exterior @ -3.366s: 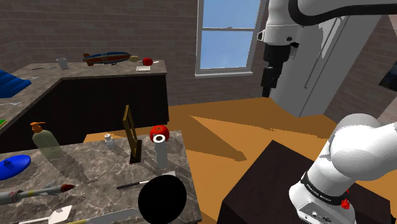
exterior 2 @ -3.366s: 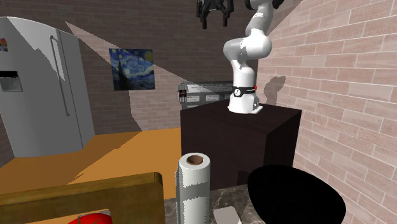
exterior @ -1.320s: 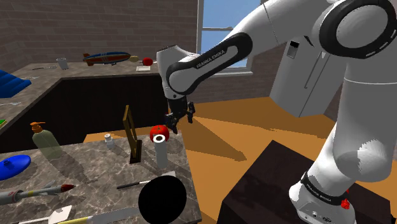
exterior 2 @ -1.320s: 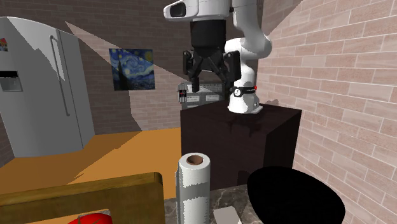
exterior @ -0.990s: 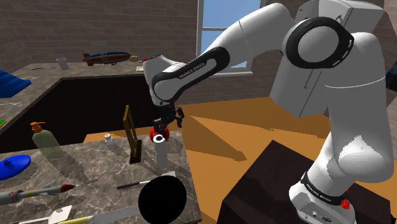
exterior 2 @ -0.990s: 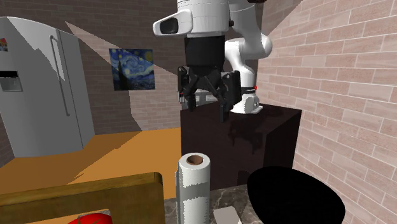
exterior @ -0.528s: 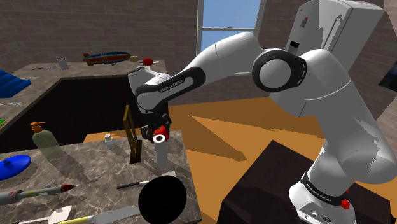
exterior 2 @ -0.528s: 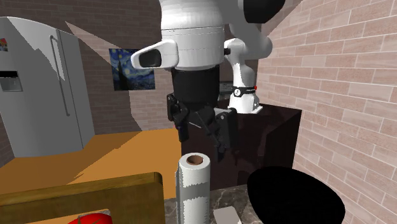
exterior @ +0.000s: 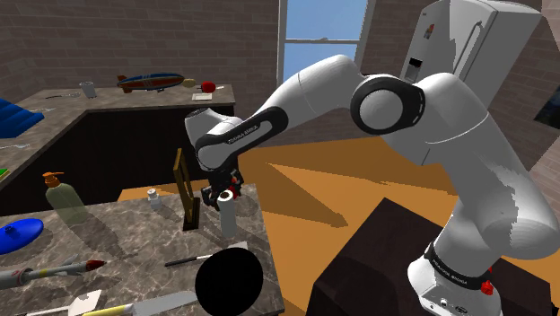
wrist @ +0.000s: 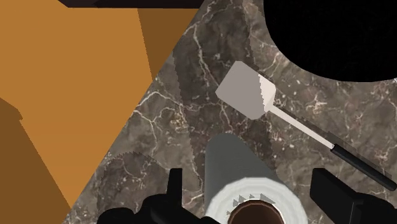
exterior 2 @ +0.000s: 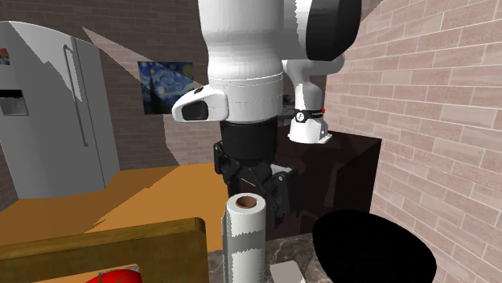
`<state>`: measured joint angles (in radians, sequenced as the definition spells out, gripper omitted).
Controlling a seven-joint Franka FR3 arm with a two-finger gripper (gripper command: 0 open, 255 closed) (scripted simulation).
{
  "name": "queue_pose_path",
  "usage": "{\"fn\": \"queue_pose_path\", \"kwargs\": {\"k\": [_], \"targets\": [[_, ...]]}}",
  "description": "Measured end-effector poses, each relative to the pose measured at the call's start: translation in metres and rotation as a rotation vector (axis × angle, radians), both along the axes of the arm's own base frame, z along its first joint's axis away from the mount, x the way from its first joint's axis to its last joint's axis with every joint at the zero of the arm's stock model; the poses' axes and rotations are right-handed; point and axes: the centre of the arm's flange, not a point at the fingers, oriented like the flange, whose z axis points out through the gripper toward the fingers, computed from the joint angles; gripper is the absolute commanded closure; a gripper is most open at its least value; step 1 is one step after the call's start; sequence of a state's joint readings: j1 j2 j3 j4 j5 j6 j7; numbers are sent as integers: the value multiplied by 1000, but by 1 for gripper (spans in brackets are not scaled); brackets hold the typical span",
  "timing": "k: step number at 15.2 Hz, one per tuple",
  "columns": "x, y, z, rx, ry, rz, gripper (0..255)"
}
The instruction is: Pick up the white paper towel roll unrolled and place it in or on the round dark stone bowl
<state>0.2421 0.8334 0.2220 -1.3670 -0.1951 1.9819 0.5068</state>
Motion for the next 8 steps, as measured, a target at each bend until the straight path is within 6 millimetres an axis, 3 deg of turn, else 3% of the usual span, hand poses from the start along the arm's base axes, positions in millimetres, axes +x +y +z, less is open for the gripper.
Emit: {"fn": "queue_pose_path", "kwargs": {"k": [5, 6, 8], "targets": [[0, 0, -2, 0, 0, 0, 0], [0, 0, -2, 0, 0, 0, 255], [0, 0, -1, 0, -1, 0, 255]]}}
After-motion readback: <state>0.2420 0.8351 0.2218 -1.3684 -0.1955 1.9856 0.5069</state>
